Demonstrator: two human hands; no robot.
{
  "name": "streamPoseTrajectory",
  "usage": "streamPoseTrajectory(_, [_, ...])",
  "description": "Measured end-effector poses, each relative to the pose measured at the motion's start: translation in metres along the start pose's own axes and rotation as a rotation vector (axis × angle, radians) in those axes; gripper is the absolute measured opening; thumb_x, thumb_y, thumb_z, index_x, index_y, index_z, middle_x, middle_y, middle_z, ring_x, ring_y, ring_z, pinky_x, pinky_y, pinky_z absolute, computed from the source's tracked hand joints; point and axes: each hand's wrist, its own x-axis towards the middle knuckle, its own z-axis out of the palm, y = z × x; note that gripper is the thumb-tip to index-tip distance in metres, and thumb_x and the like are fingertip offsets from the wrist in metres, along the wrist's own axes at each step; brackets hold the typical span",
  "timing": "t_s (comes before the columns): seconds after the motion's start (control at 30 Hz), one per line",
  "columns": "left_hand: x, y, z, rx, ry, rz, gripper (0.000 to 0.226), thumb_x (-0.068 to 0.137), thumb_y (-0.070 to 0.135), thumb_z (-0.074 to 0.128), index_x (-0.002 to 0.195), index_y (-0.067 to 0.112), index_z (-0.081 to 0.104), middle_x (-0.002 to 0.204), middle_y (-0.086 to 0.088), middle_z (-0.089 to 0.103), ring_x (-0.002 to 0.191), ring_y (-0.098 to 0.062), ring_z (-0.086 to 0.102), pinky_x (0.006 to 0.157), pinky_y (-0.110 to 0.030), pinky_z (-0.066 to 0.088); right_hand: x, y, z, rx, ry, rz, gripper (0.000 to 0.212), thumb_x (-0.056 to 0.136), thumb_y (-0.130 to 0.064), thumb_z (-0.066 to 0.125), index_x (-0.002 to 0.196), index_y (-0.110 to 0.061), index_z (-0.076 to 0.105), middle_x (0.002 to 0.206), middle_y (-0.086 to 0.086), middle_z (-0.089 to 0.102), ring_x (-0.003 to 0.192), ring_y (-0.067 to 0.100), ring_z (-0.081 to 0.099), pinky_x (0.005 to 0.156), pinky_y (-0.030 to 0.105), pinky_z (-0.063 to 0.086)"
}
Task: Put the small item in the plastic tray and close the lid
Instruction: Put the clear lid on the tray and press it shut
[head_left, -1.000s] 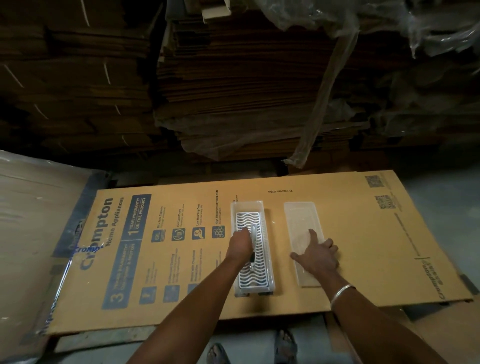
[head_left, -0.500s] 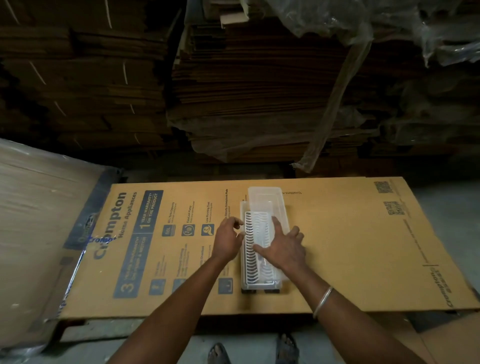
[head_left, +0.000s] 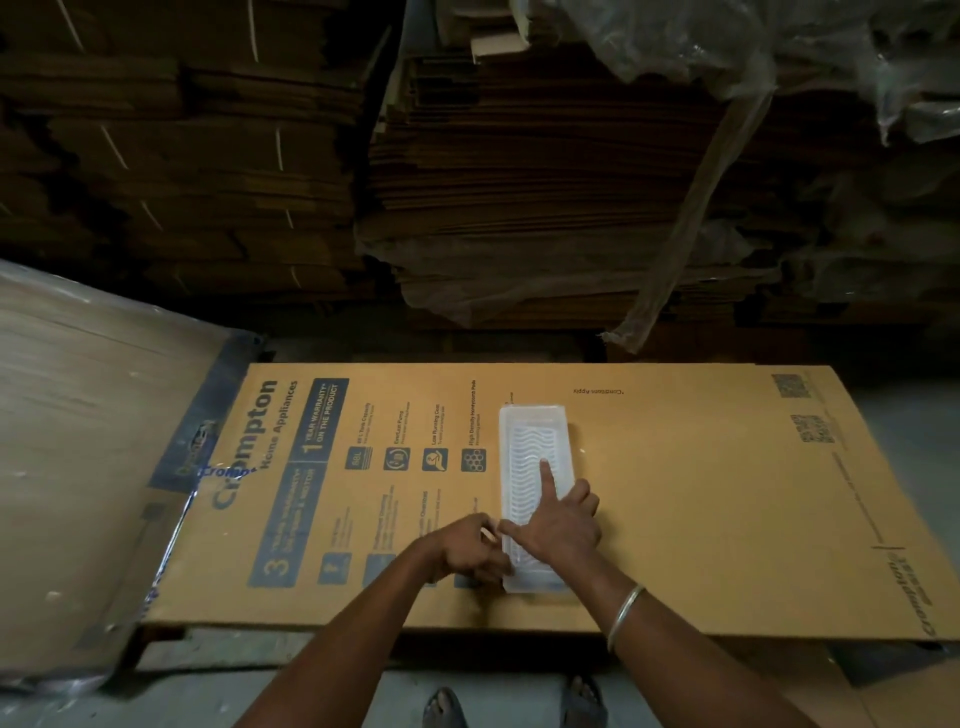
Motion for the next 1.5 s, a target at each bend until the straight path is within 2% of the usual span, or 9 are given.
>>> streamPoseTrajectory(0.07, [0.001,-0.004,0.002,0.035,0.012,0.001,0.062,0.066,0.016,0.094,0.109,0.013,0.049,0.076,-0.006,0.064,0.064,-0.022,0.066,0.06,-0.036,0.053,0.003,0.001,0.0,0.02,0.001,-0.013,0.124,0.066,-0.089,0.058,0.158,-0.04,-0.01,0.138,0.018,0.025,0.118,0.034,0.035,0.089,0.043,0.048])
streamPoseTrajectory(0.13, [0.002,-0.004,0.005,0.051,0.034,0.022,0.06,0.067,0.015,0.094,0.105,0.016,0.047,0.077,-0.004,0.06,0.058,-0.016,0.059,0.056,-0.034,0.05,0.005,0.002,-0.001,0.014,0.015,-0.033,0.123,0.067,-0.09,0.056,0.158,-0.039,-0.009,0.137,0.018,0.026,0.118,0.034,0.036,0.089,0.042,0.047])
streamPoseTrajectory(0.33, [0.003,0.0,0.008,0.079,0.103,-0.001,0.066,0.075,0.024,0.089,0.123,0.006,0.048,0.115,-0.027,0.068,0.079,-0.027,0.067,0.072,-0.044,0.06,0.014,0.006,0.0,0.007,0.057,-0.066,0.106,0.079,-0.086,0.044,0.159,-0.035,-0.004,0.145,0.019,0.022,0.124,0.035,0.037,0.09,0.044,0.047])
streamPoseTrajectory(0.47, [-0.002,0.003,0.01,0.084,0.098,-0.017,0.055,0.081,0.026,0.086,0.117,0.005,0.051,0.101,-0.014,0.066,0.071,-0.022,0.063,0.054,-0.031,0.052,0.02,0.005,-0.013,-0.041,0.099,-0.146,0.073,0.099,-0.046,0.05,0.158,-0.022,0.016,0.158,0.02,0.017,0.136,0.036,0.033,0.097,0.046,0.048])
streamPoseTrajectory(0.57, [-0.001,0.002,0.009,0.088,0.118,-0.018,0.05,0.08,0.027,0.087,0.111,0.007,0.053,0.103,-0.021,0.069,0.072,-0.023,0.065,0.057,-0.036,0.055,0.038,0.003,-0.03,-0.128,0.116,-0.277,0.076,0.094,-0.014,0.061,0.157,-0.011,0.02,0.168,0.016,0.009,0.151,0.034,0.019,0.115,0.047,0.037])
streamPoseTrajectory(0.7, [0.001,0.006,0.008,0.137,0.149,-0.04,0.057,0.075,0.026,0.089,0.117,0.009,0.055,0.106,-0.019,0.074,0.083,-0.027,0.069,0.083,-0.049,0.06,0.068,0.009,-0.06,-0.125,0.024,-0.353,0.104,0.088,-0.04,0.075,0.161,-0.009,0.008,0.17,0.01,0.0,0.157,0.027,0.005,0.124,0.04,0.018])
streamPoseTrajectory(0.83, [0.003,0.013,0.012,0.28,0.2,-0.053,0.051,0.077,0.027,0.088,0.115,0.015,0.056,0.105,-0.008,0.071,0.089,-0.024,0.065,0.089,-0.046,0.06,0.085,0.011,-0.074,-0.183,-0.027,-0.37,0.131,0.072,-0.054,0.085,0.161,-0.011,0.0,0.171,0.007,-0.004,0.157,0.024,0.003,0.124,0.039,0.017])
streamPoseTrajectory(1.2, [0.005,0.02,0.016,0.428,0.241,-0.108,0.055,0.078,0.033,0.085,0.121,0.018,0.055,0.124,-0.008,0.067,0.108,-0.029,0.069,0.095,-0.047,0.059,0.093,0.006,-0.078,-0.188,0.013,-0.361,0.134,0.058,-0.06,0.09,0.159,-0.012,0.016,0.169,0.006,0.016,0.152,0.027,0.025,0.12,0.042,0.03])
streamPoseTrajectory(1.5, [0.012,0.023,0.012,0.501,0.217,-0.123,0.053,0.081,0.033,0.083,0.121,0.013,0.054,0.127,-0.011,0.065,0.115,-0.032,0.065,0.096,-0.045,0.055,0.101,0.006,-0.083,-0.203,0.007,-0.38,0.134,0.057,-0.06,0.091,0.159,-0.012,0.018,0.169,0.004,0.018,0.151,0.025,0.027,0.12,0.041,0.033])
